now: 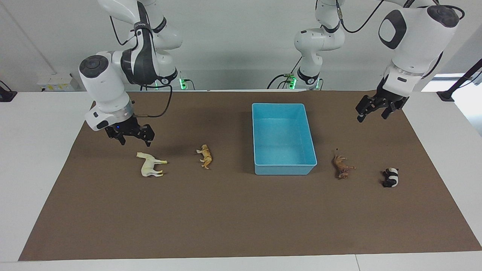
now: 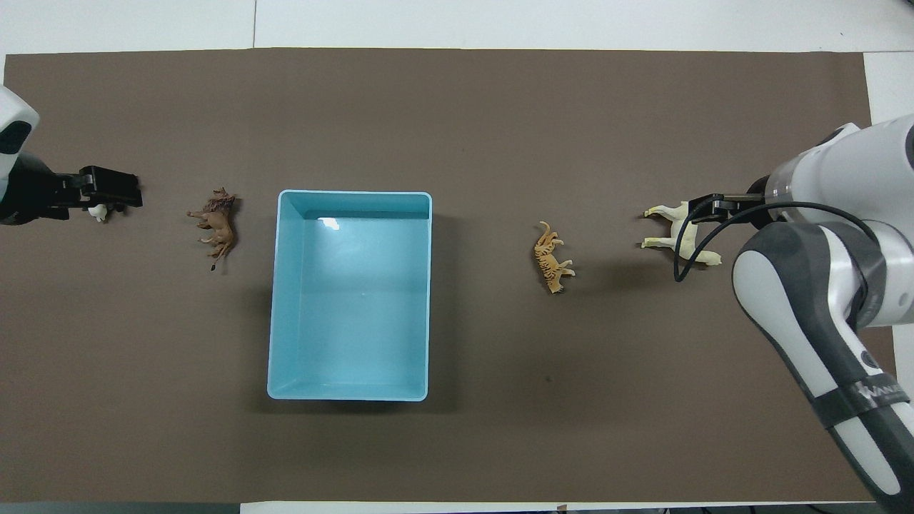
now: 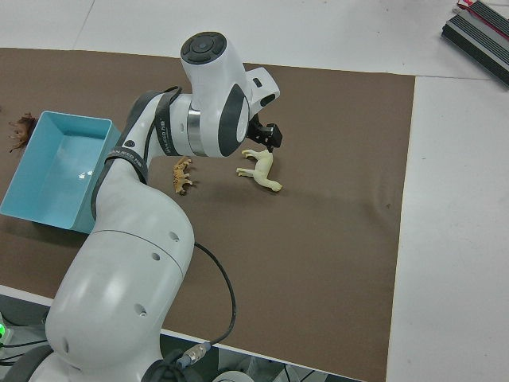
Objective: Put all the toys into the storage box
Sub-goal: 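Lower the left gripper over the brown horse while the right gripper lowers too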
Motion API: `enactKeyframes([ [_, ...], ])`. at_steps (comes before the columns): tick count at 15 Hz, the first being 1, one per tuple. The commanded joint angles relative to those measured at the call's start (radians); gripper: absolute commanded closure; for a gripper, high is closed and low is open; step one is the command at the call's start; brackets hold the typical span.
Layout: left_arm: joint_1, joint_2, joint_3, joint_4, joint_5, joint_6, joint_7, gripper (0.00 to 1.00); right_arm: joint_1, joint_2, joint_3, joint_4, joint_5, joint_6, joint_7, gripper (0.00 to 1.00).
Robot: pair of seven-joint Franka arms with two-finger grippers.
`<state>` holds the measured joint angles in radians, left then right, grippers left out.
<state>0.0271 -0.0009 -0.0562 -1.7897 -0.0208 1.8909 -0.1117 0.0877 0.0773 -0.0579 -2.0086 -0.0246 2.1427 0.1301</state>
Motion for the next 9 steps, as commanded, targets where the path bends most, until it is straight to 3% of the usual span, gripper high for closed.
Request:
enactKeyframes([
  [1, 0.016, 0.062, -0.008, -0.075, 0.063, 0.158, 0.007, 0.0, 0.0, 0.044, 0.0, -0.042, 0.011, 0.121, -0.082, 0.0],
  [5, 0.02, 0.2, -0.011, -0.082, 0.116, 0.33, 0.011, 0.0, -0.002, 0.075, 0.0, -0.045, 0.011, 0.146, -0.167, 0.0],
  [9, 0.025, 0.234, -0.011, -0.151, 0.113, 0.47, 0.0, 0.0, 0.0, 0.104, 0.0, -0.067, 0.011, 0.183, -0.233, 0.0],
])
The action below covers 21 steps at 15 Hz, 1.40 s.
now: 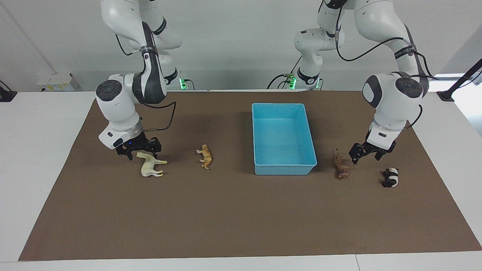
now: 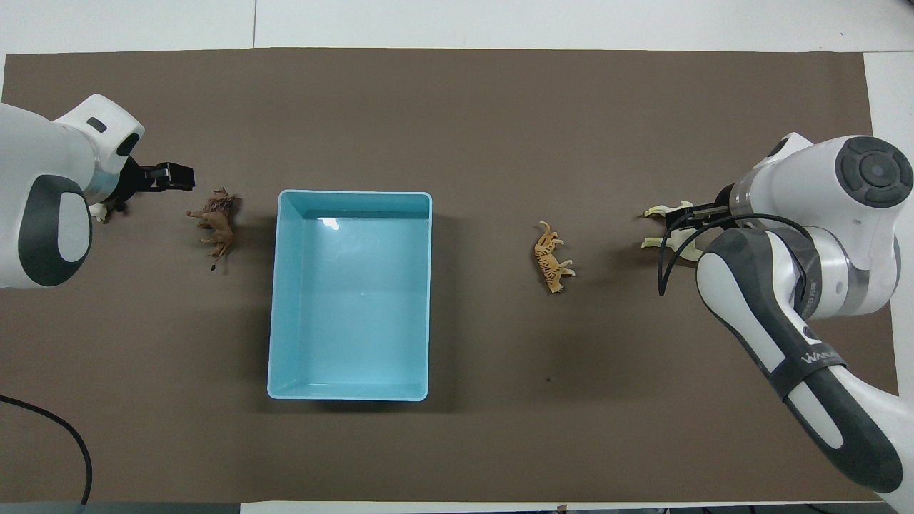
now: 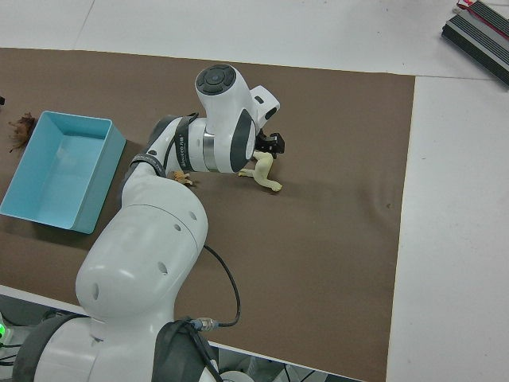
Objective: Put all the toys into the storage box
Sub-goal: 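Lower the left gripper over the brown horse while the right gripper lowers too, then close the left gripper on the brown horse while the right gripper grasps the cream horse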
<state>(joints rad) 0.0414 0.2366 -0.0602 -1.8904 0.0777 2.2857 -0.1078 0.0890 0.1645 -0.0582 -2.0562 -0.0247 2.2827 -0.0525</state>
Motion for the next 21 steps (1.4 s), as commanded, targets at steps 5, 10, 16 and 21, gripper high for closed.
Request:
enactKeyframes([
  [5, 0.003, 0.064, -0.007, -0.062, 0.013, 0.12, 0.002, 0.0, -0.003, 0.073, -0.002, -0.029, 0.011, 0.08, -0.11, 0.0],
  [10, -0.005, 0.081, -0.007, -0.117, 0.013, 0.184, -0.01, 0.0, -0.015, 0.107, -0.002, -0.071, 0.011, 0.167, -0.193, 0.0],
  [16, -0.011, 0.079, -0.009, -0.157, 0.013, 0.21, -0.01, 0.0, -0.011, 0.113, 0.0, -0.071, 0.011, 0.169, -0.185, 0.0],
  [21, -0.035, 0.07, -0.009, -0.194, 0.013, 0.209, -0.01, 0.0, -0.002, 0.112, 0.0, -0.068, 0.011, 0.167, -0.185, 0.0],
])
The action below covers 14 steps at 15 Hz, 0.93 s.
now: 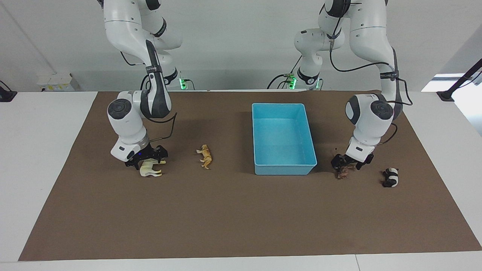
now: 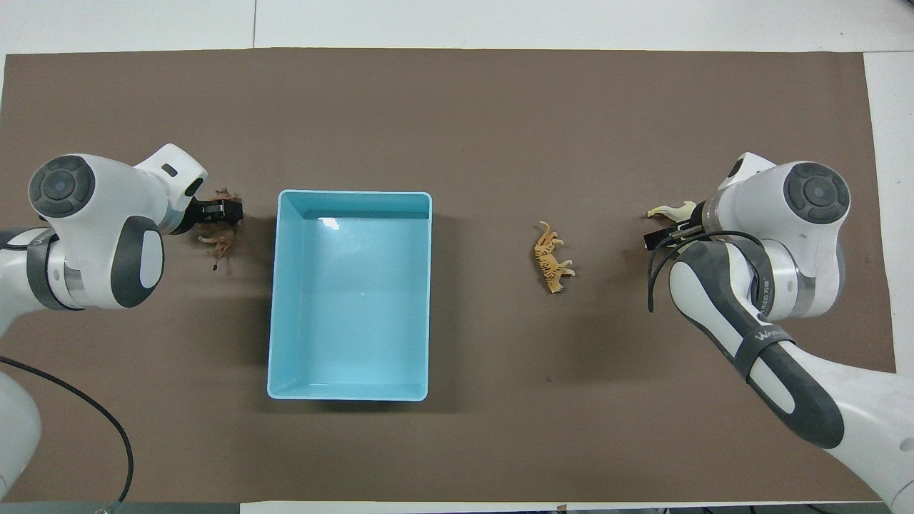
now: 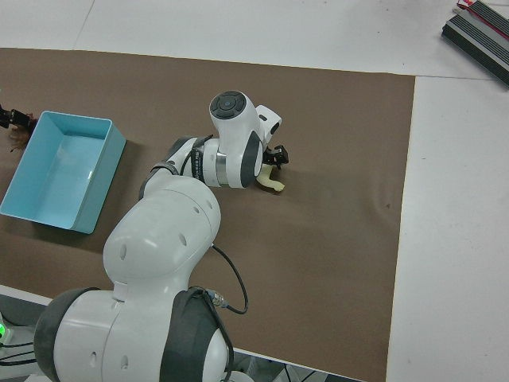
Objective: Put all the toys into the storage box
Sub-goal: 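Close the left gripper on the brown horse while the right gripper grasps the cream horse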
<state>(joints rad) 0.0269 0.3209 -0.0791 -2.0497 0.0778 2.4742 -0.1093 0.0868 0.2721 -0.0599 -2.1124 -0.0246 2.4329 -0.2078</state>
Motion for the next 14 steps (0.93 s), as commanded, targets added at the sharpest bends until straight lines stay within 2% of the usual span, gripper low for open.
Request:
enactKeyframes([
  [1, -0.022, -0.014, 0.01, -0.037, 0.013, 0.017, -0.01, 0.0, 0.001, 0.004, 0.002, -0.014, 0.011, 0.02, -0.036, 0.0],
  [4, -0.022, -0.016, 0.01, -0.041, 0.013, 0.012, -0.012, 0.02, -0.001, 0.006, 0.002, -0.014, 0.003, 0.032, -0.135, 0.0],
  [8, -0.022, -0.016, 0.01, -0.029, 0.011, -0.007, -0.044, 0.62, -0.012, 0.013, 0.0, -0.001, 0.0, 0.046, -0.174, 0.0],
  [9, -0.021, -0.014, 0.01, -0.017, 0.01, -0.023, -0.044, 0.7, -0.012, 0.015, 0.0, 0.0, -0.003, 0.048, -0.176, 0.0],
  [12, -0.021, -0.003, 0.009, 0.067, 0.002, -0.11, -0.047, 0.7, -0.015, 0.031, 0.0, 0.055, 0.002, 0.046, -0.162, 0.0],
  [14, -0.021, -0.006, 0.01, 0.152, -0.056, -0.208, -0.05, 0.7, -0.019, 0.036, 0.0, 0.06, 0.012, 0.048, -0.101, 0.0],
])
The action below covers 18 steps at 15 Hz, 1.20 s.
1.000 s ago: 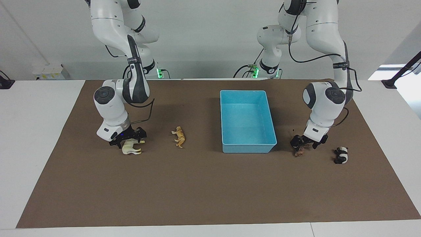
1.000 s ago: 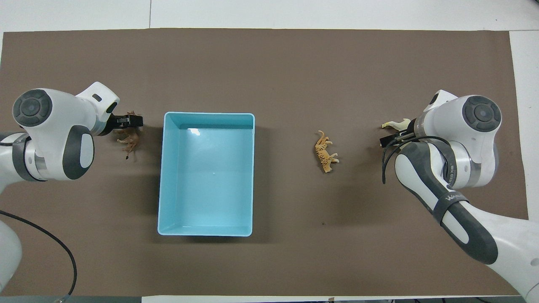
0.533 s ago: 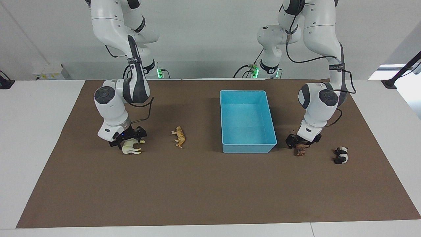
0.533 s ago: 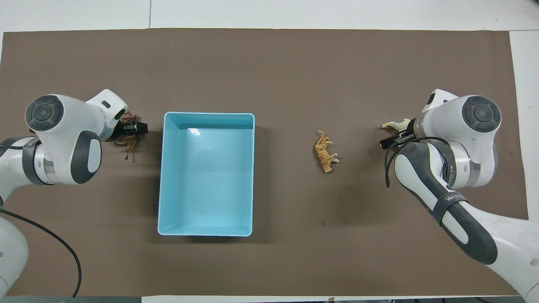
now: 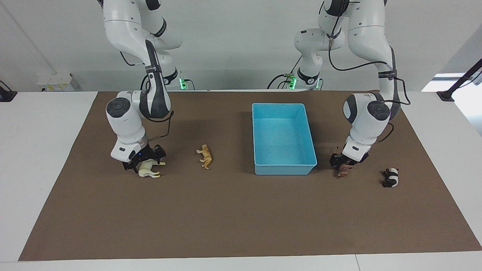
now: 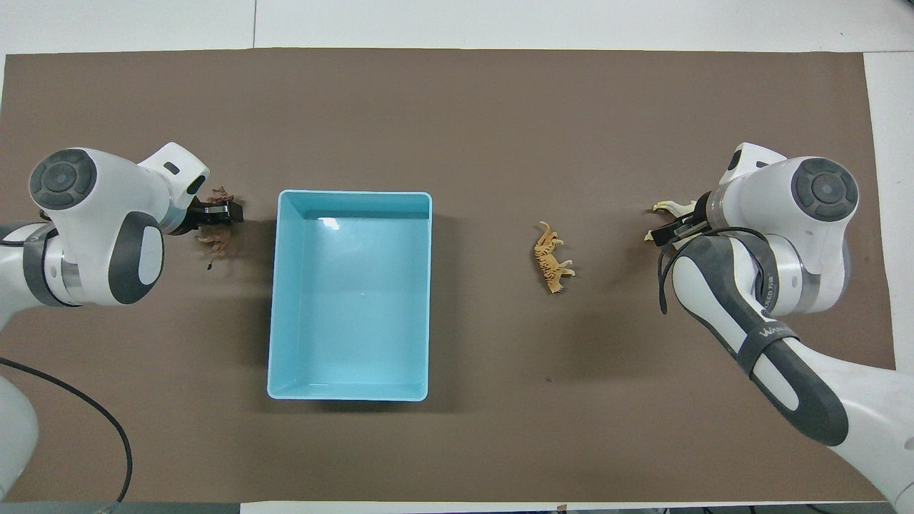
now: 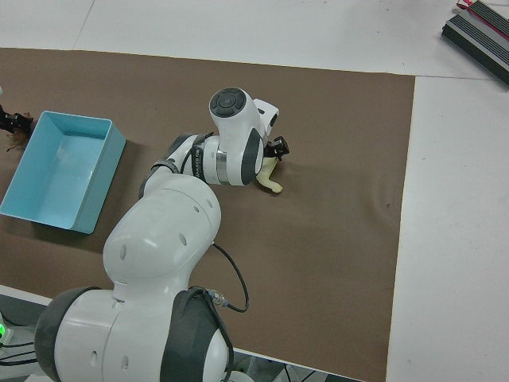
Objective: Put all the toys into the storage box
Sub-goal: 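Close the left gripper on the brown horse while the right gripper grasps the cream horse, then carry the brown horse into the box with the left gripper and release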
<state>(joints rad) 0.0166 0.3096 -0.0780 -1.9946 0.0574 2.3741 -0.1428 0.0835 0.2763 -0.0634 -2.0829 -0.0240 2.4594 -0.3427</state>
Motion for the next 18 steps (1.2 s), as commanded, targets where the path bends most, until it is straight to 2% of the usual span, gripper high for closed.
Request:
enactKeyframes([
  [1, -0.012, -0.001, 0.009, 0.165, -0.057, -0.203, -0.03, 0.7, -0.016, 0.032, 0.004, 0.03, 0.012, 0.021, 0.051, 0.0],
  [4, -0.035, -0.006, -0.015, 0.373, -0.082, -0.479, -0.166, 0.69, -0.016, 0.032, 0.004, 0.03, 0.013, 0.026, 0.137, 0.0],
  [5, -0.059, -0.013, -0.029, 0.391, -0.091, -0.521, -0.251, 0.67, -0.014, 0.038, 0.004, 0.029, 0.013, 0.032, 0.154, 0.0],
  [7, -0.169, -0.049, -0.04, 0.34, -0.09, -0.52, -0.428, 0.66, -0.017, 0.053, 0.004, 0.017, 0.015, 0.088, 0.183, 0.0],
  [9, -0.257, -0.101, -0.042, 0.216, -0.09, -0.454, -0.558, 0.65, -0.039, 0.061, 0.004, 0.018, 0.013, 0.108, 0.253, 0.0],
  [10, -0.305, -0.125, -0.04, 0.148, -0.09, -0.39, -0.587, 0.59, -0.04, 0.061, 0.004, 0.017, 0.015, 0.11, 0.292, 0.0],
  [11, -0.322, -0.147, -0.04, 0.093, -0.09, -0.344, -0.599, 0.22, -0.041, 0.061, 0.004, 0.015, 0.015, 0.109, 0.318, 0.0],
  [12, -0.322, -0.152, -0.04, 0.08, -0.087, -0.345, -0.589, 0.0, -0.041, 0.058, 0.004, 0.003, 0.015, 0.11, 0.341, 0.0],
  [13, -0.317, -0.152, -0.039, 0.088, -0.077, -0.354, -0.589, 0.0, -0.041, 0.054, 0.004, -0.008, 0.015, 0.11, 0.365, 0.17],
  [14, -0.313, -0.152, -0.036, 0.106, -0.064, -0.363, -0.587, 0.0, -0.041, 0.052, 0.004, -0.014, 0.015, 0.109, 0.373, 0.74],
  [15, -0.299, -0.153, -0.031, 0.121, -0.044, -0.387, -0.578, 0.0, -0.039, 0.05, 0.004, -0.016, 0.015, 0.107, 0.375, 1.0],
  [17, -0.226, -0.149, -0.031, 0.146, -0.005, -0.389, -0.502, 0.0, -0.033, 0.05, 0.004, -0.013, 0.015, 0.099, 0.373, 1.0],
  [18, -0.174, -0.145, -0.029, 0.146, 0.002, -0.363, -0.404, 0.0, -0.027, 0.05, 0.004, -0.013, 0.015, 0.099, 0.378, 1.0],
])
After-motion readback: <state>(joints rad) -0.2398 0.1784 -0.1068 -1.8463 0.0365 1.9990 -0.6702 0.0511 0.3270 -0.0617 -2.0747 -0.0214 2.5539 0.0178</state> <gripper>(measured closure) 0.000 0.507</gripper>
